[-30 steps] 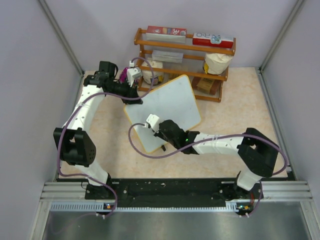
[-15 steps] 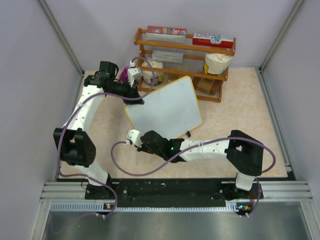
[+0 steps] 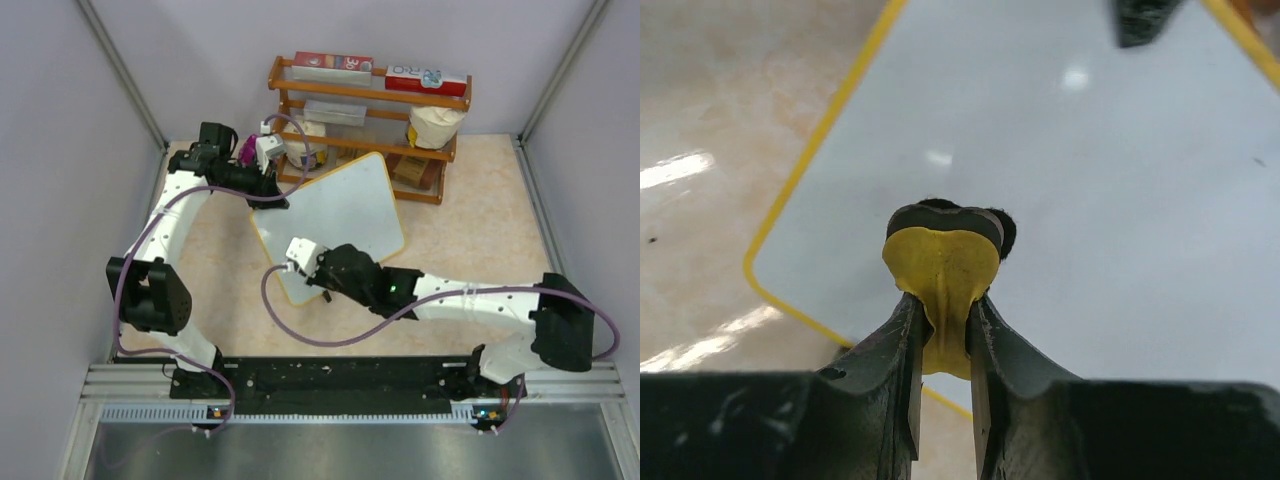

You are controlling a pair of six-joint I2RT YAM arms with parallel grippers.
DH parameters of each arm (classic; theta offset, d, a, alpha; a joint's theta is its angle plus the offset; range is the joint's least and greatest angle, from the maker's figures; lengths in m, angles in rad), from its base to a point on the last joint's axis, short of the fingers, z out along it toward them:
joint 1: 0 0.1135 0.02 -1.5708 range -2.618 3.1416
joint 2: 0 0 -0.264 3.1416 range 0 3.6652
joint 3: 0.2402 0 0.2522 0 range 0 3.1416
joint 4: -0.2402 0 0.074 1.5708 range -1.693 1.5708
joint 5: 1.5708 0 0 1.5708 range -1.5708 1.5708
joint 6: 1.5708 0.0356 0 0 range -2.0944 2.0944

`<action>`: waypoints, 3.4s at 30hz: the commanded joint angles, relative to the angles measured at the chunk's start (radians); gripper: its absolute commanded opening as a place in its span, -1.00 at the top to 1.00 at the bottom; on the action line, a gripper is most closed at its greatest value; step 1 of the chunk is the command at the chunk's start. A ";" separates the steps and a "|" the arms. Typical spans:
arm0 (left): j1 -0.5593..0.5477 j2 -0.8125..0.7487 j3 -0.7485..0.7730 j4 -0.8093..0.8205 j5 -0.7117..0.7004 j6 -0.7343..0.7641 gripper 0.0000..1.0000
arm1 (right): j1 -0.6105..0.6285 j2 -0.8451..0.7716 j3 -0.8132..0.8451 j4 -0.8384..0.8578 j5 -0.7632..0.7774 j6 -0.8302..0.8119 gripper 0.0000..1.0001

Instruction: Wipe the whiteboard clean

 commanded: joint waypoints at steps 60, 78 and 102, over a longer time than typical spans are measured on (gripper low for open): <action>-0.025 -0.090 -0.110 0.092 -0.102 0.050 0.74 | -1.179 0.036 -0.137 -0.581 -0.378 -0.063 0.09; -0.025 -0.107 -0.125 0.100 -0.107 0.047 0.72 | -1.190 -0.031 -0.157 -0.573 -0.452 -0.069 -0.18; -0.025 -0.076 -0.052 0.133 -0.114 0.008 -0.23 | -1.190 -0.241 0.010 -0.741 -0.495 -0.025 -0.29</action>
